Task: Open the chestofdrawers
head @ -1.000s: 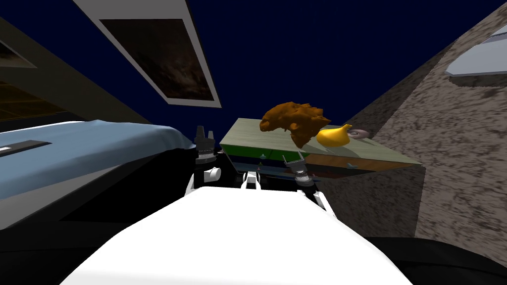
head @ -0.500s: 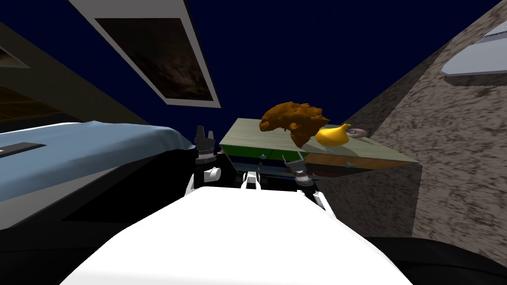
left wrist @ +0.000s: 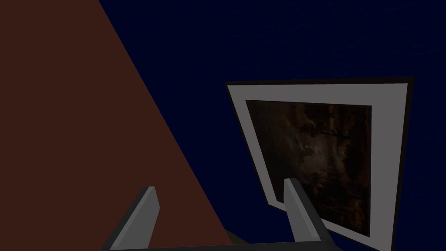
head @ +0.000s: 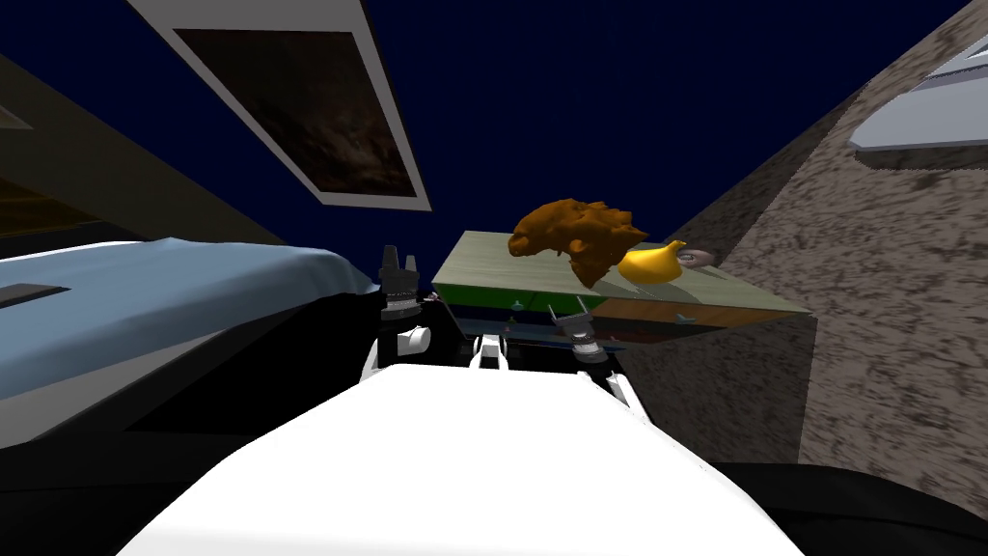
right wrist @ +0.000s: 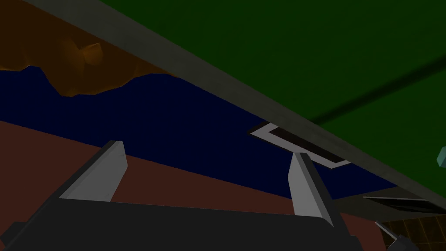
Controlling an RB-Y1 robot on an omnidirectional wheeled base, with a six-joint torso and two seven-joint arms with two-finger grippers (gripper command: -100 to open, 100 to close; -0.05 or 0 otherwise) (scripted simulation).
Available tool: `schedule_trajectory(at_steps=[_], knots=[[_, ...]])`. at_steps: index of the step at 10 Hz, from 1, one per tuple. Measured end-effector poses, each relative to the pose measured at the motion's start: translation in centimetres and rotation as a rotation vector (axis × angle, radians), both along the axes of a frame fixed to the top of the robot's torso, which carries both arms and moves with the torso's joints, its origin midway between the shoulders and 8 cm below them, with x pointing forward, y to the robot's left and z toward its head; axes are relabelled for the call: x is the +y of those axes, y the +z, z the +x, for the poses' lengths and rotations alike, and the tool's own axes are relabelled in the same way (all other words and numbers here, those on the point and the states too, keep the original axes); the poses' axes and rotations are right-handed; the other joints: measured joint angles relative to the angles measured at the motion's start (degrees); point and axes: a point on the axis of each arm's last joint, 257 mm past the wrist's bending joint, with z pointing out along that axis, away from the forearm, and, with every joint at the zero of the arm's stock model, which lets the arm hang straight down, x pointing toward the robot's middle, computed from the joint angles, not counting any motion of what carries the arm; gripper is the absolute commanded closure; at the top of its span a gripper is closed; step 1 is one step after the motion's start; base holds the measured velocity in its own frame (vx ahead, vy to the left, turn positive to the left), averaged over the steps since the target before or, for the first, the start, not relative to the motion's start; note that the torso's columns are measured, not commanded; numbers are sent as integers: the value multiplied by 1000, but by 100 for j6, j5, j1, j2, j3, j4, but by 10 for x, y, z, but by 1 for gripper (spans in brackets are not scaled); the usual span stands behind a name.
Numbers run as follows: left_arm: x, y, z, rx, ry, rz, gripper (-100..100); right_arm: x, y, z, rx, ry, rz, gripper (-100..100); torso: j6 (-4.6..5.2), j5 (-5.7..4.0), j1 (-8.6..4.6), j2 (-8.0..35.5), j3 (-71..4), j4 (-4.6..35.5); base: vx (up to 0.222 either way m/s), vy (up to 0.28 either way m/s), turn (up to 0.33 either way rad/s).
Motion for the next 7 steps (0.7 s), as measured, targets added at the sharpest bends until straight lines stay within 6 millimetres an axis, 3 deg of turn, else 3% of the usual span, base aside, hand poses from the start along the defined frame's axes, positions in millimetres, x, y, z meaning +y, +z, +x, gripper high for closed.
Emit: schedule_trajectory(at_steps=[7], knots=[[0,0,0,0,0,0,0,-1,-30,5,20,-69,-156,-100,0,-1,-6,-3,-2,-1,5,73,-35]])
